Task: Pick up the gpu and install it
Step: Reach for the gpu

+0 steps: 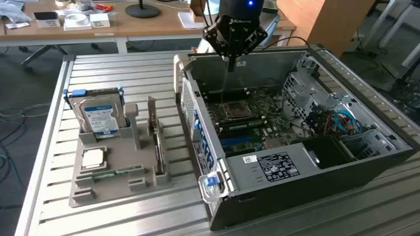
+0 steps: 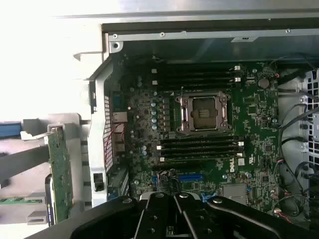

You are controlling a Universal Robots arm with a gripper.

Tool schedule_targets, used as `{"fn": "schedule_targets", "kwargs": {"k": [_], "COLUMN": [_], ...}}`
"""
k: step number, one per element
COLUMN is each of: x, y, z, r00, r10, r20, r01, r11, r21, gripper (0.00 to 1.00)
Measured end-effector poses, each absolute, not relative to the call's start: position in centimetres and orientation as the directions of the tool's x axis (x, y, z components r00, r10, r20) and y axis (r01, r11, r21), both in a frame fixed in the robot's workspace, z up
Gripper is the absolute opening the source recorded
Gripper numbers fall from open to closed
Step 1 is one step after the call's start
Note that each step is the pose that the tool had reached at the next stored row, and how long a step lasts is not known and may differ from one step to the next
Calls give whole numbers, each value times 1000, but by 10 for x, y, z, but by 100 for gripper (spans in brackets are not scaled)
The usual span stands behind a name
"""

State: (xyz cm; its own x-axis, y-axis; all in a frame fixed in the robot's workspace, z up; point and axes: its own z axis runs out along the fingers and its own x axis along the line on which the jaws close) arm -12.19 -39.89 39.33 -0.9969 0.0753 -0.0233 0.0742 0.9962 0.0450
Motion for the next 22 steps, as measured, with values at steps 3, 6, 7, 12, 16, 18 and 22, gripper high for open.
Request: {"fn": "schedule_targets", "kwargs": {"k": [3, 6, 7, 12, 16, 18, 22], "x": [-122, -122, -122, -122, -128, -129, -130], "y": [-399, -399, -399, -399, -399, -399, -399], "z": [393, 393, 393, 393, 393, 393, 393], "r00": [-997, -997, -997, -997, -997, -997, -997], "r10": [75, 75, 75, 75, 75, 75, 75], "r20": [-23, -23, -23, -23, -23, -23, -23], "r01": [74, 74, 74, 74, 74, 74, 74], "r11": [996, 996, 996, 996, 996, 996, 996], "r21": [45, 45, 45, 45, 45, 45, 45], "gripper": [11, 11, 11, 11, 11, 11, 11]}}
